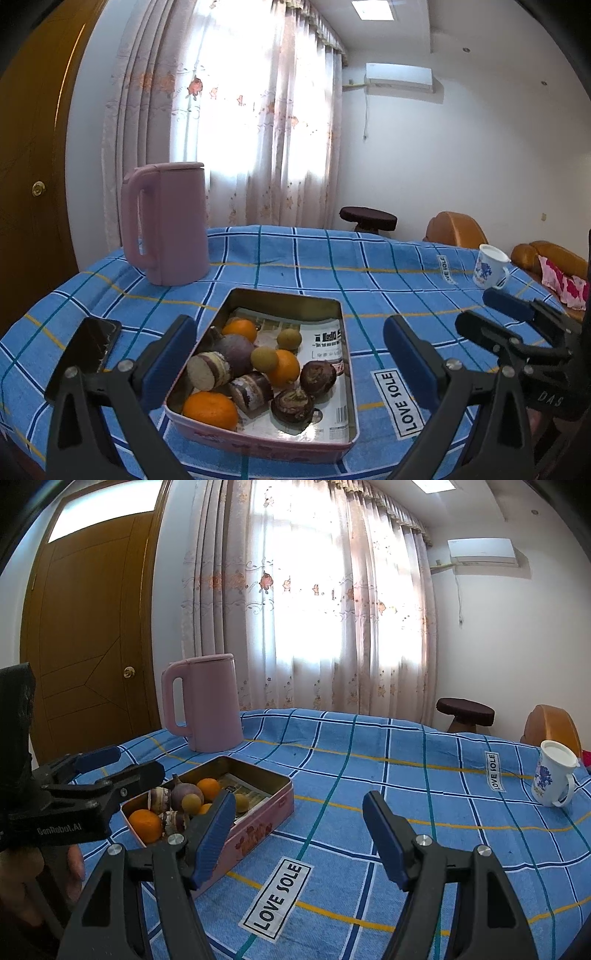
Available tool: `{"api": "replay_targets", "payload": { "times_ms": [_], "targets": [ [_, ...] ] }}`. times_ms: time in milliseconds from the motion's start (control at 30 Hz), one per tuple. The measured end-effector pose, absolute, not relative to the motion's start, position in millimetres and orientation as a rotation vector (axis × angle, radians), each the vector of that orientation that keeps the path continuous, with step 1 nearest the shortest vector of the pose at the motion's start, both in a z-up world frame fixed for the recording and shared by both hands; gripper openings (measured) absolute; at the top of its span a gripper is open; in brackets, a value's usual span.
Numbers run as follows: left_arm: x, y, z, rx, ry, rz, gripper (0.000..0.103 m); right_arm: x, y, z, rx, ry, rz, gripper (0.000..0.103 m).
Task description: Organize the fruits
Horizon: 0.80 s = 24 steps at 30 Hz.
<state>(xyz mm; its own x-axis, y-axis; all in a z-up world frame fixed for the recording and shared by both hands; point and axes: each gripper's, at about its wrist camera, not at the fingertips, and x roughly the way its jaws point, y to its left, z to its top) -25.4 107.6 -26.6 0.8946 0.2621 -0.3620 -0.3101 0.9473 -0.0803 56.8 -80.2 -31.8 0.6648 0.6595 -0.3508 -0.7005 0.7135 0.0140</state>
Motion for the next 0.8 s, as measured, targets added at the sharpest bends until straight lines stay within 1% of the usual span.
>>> {"api": "replay_targets", "payload": {
  "times_ms": [267,533,800],
  "targets": [
    [-25,97,-23,-0.081,0.347,0.321,0.103,55,-84,-30,-0.129,0.331,0.755,0.072],
    [-27,93,-20,-0.070,0.327,0.320,0.103,58,-85,-32,-0.130,0.335,0.748,0.073],
    [-25,90,-22,-0.081,0.344,0.263,0.103,60,-90,-34,-0.130,0.340,0.737,0.073]
  ]
}}
